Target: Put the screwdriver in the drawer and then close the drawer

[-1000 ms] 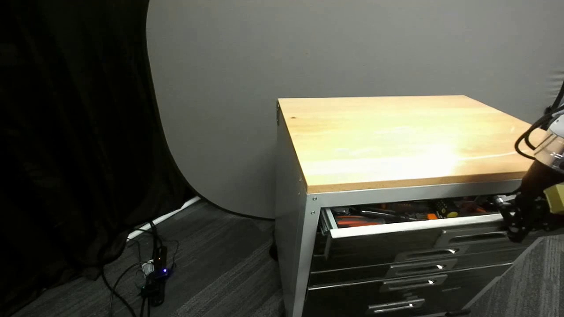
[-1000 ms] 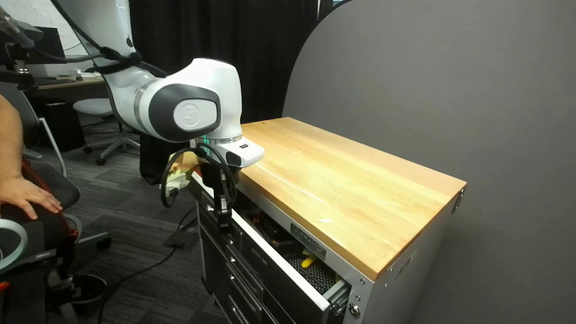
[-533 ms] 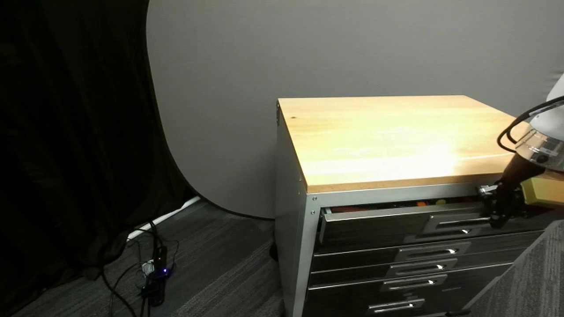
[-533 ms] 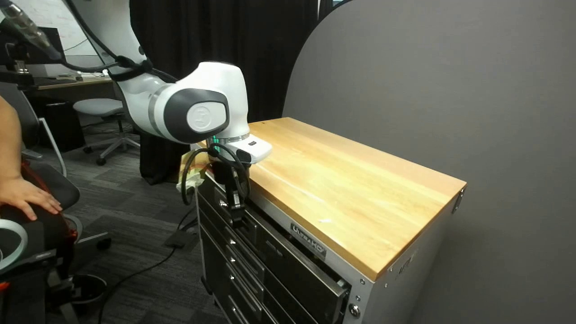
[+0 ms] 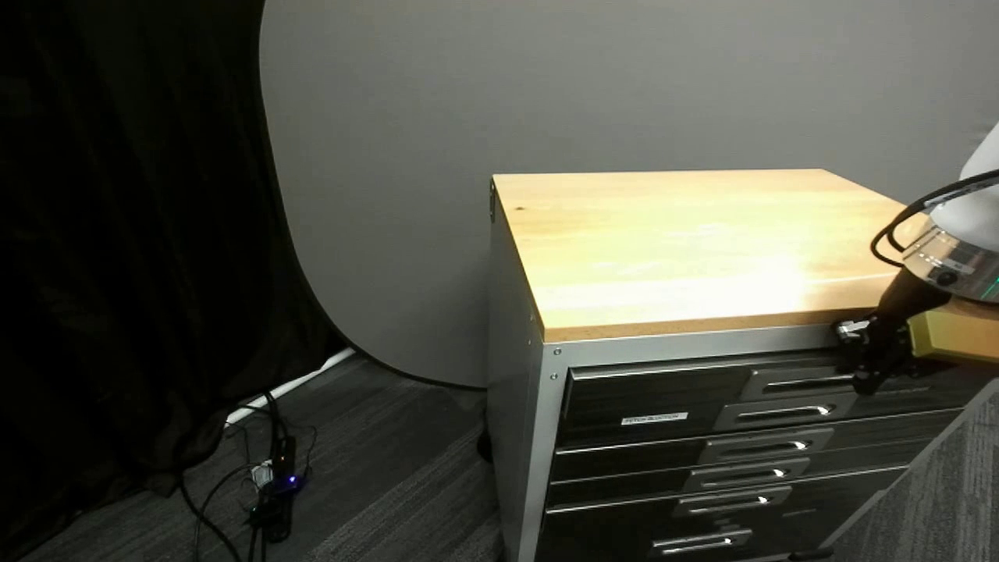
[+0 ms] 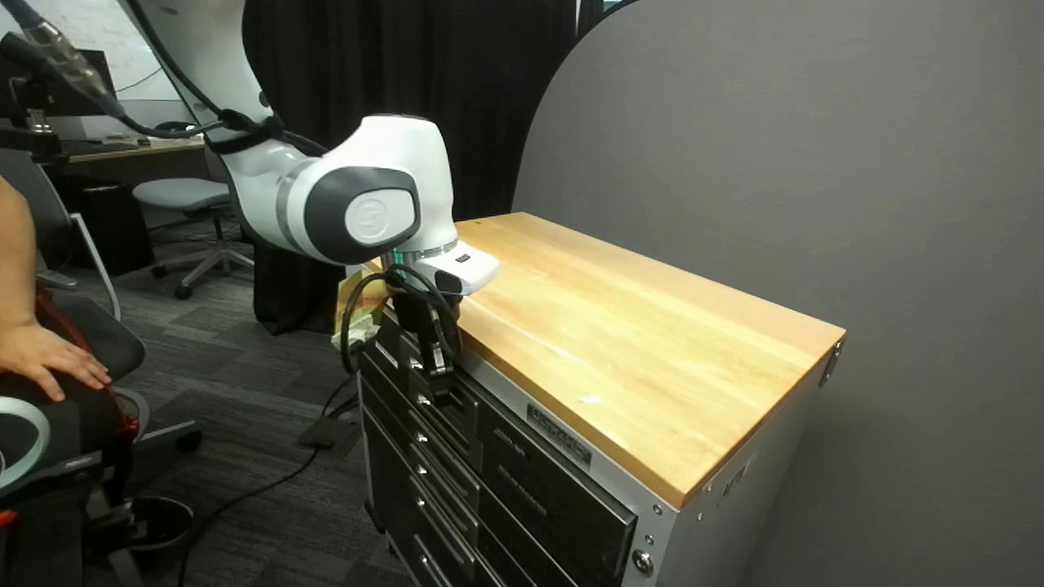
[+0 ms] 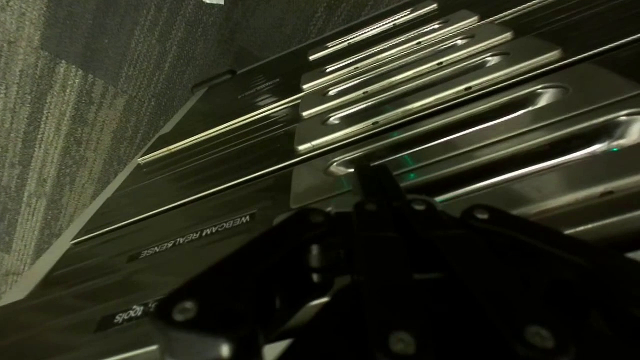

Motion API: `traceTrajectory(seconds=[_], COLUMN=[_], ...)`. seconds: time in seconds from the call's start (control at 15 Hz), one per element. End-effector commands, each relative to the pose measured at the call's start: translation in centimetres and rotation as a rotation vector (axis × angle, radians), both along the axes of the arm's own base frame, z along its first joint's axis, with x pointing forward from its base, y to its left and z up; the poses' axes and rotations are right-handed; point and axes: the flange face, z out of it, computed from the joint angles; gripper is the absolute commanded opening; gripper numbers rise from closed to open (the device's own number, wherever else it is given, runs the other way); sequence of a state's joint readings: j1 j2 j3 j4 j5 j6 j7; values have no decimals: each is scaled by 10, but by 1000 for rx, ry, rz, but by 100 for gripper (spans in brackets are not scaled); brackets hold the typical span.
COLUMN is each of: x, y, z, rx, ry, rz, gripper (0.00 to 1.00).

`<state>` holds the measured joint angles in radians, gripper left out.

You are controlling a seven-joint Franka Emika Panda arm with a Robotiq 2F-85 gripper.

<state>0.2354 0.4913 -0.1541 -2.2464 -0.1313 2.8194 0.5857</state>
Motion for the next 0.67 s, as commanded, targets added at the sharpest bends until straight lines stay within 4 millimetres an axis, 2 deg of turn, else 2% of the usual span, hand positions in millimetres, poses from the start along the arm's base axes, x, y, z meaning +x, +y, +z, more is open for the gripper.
traceTrajectory(seconds=[0.0, 0.07, 0.13, 0.33, 0.6], x=[10, 7, 4, -7, -21], y=[-6, -9, -15, -33, -48], z=[11, 19, 30, 60, 121], rx=[13, 23, 24, 23, 38], ry=[-49, -37, -31, 2, 63], rz=[-8, 1, 10, 47, 160], gripper=[31, 31, 36, 59, 88])
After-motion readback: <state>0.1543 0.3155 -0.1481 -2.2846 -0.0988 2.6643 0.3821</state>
